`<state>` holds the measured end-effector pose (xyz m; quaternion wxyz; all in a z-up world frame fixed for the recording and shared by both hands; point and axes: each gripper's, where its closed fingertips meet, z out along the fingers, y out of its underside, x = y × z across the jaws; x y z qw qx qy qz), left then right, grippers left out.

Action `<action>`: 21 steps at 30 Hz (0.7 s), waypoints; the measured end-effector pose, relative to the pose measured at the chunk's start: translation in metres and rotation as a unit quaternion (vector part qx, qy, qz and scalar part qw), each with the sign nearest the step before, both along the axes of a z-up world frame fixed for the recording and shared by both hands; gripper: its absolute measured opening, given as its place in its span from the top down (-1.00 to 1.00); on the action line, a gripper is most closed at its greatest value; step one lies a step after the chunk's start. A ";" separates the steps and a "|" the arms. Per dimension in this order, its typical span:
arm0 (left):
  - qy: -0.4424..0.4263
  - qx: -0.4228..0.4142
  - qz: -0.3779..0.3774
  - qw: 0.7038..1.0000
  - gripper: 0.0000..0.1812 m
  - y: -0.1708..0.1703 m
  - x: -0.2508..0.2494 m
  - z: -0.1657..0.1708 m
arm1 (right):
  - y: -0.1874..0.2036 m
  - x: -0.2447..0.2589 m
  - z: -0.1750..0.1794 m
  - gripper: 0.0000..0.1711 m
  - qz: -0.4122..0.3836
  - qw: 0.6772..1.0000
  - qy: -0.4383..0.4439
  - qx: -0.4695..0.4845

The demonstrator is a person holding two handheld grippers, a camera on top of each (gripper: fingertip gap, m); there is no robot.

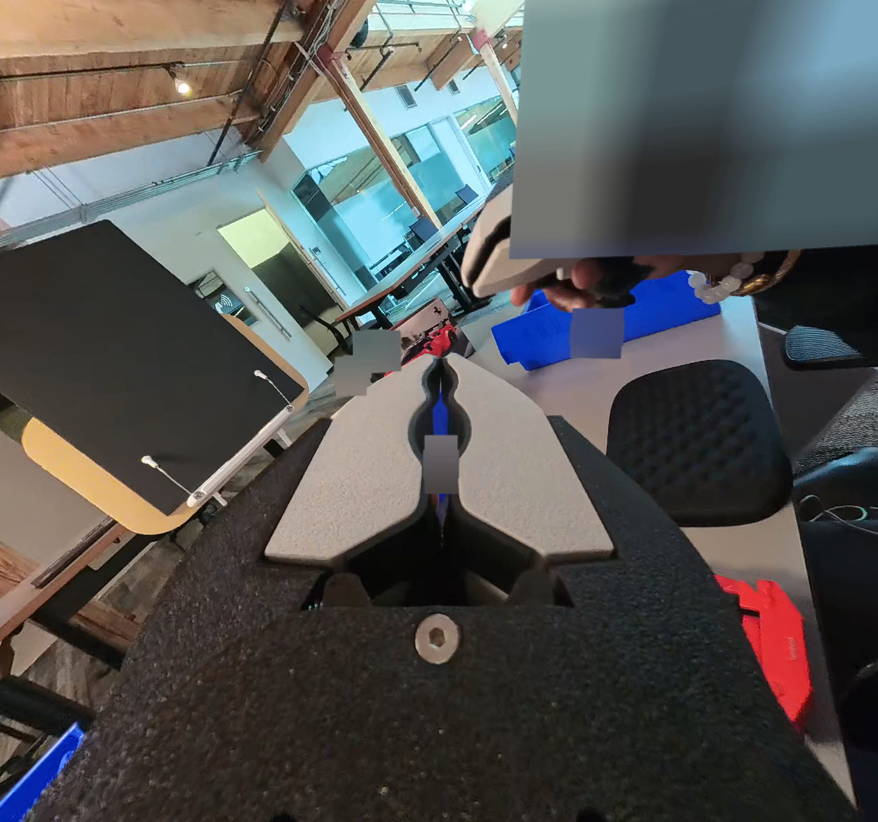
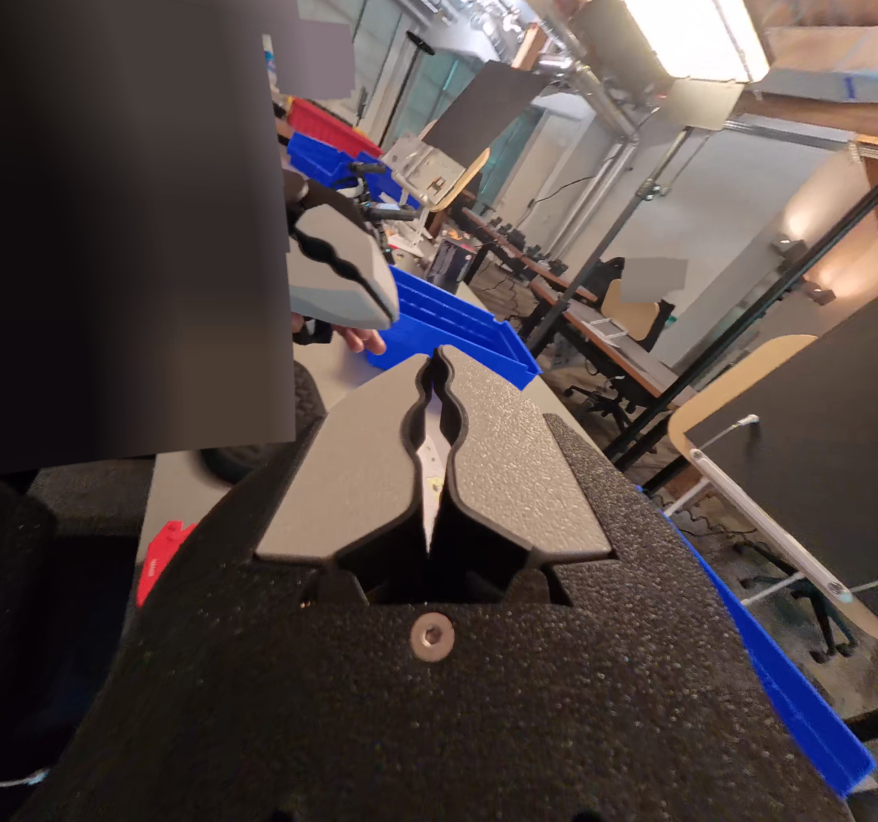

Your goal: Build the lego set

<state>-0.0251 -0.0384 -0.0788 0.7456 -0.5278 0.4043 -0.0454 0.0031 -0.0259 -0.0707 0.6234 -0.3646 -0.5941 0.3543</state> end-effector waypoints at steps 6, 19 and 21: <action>-0.048 -0.016 -0.021 0.999 1.00 0.006 -0.008 0.012 | 0.017 0.027 0.018 0.79 -0.016 0.995 0.089 -0.032; -0.205 0.012 -0.052 0.977 0.70 0.004 -0.029 0.036 | 0.025 0.023 0.025 1.00 -0.041 0.993 0.111 -0.009; -0.229 0.015 -0.068 0.971 1.00 0.001 -0.038 0.040 | 0.024 0.012 0.011 1.00 -0.036 0.997 0.068 -0.002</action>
